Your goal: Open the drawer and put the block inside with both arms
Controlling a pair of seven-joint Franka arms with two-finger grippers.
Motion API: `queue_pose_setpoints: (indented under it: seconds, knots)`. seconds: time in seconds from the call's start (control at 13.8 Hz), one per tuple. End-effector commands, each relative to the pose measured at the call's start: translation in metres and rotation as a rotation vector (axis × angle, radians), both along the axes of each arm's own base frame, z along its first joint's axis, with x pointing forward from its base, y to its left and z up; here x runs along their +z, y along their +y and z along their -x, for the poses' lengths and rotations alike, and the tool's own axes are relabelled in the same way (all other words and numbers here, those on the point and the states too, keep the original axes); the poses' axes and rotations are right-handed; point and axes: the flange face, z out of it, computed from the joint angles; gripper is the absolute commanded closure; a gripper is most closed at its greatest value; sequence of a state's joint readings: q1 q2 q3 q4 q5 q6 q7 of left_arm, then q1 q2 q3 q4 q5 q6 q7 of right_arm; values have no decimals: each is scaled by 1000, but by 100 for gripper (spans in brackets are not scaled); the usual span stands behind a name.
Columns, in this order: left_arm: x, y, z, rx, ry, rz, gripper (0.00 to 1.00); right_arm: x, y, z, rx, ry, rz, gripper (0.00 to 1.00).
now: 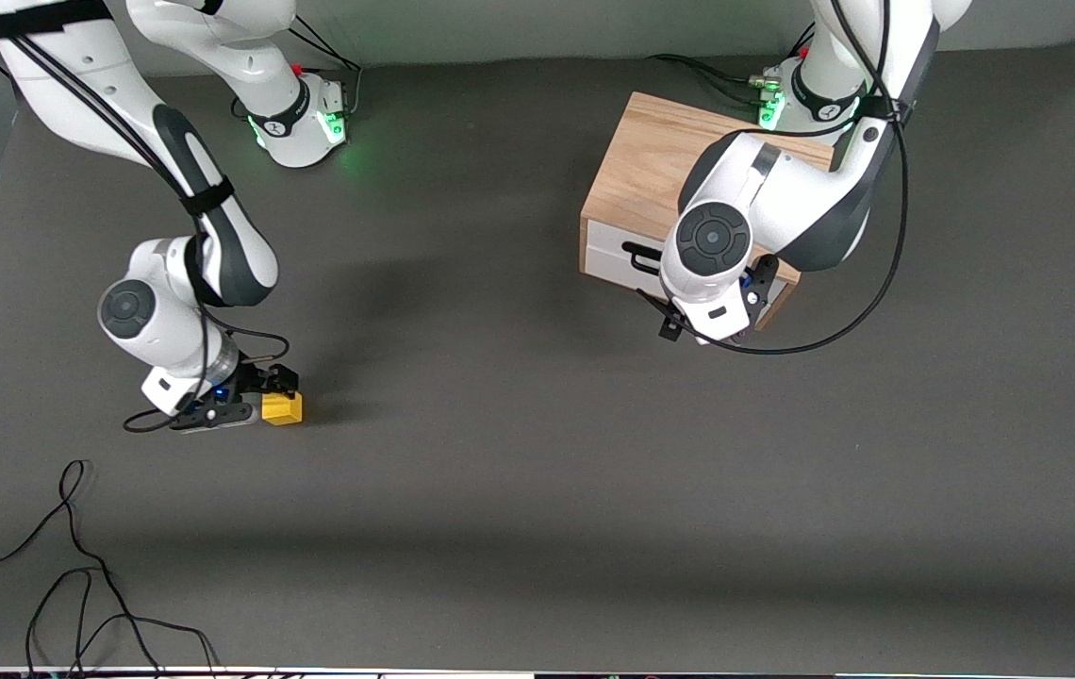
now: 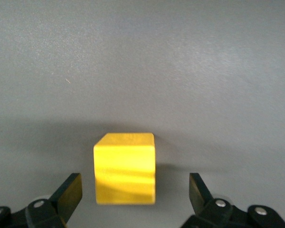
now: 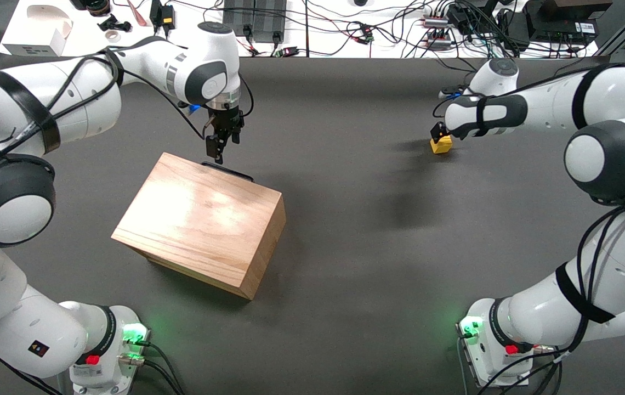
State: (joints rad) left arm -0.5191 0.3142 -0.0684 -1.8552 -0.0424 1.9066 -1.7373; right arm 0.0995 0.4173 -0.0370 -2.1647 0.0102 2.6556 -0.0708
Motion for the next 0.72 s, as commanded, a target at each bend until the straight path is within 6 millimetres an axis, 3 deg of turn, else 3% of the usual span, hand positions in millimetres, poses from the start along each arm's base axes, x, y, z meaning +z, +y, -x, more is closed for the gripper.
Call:
queue_pose_setpoints:
  seconds: [0.0,0.36,0.51,0.65]
  knots:
    - [-16,-2,9,31,-3,3,0,-12,0,-6,3,-21,-6,0]
    - [-37,-10,12,19,12,-5,0,-30,1,-6,0,-14,-5,2]
    - [-46,-13,13,12,18,-7,0,-32,2,-6,3,-9,-5,11]
    - [-45,-14,10,11,5,1,0,-32,3,-7,7,-10,-5,33]
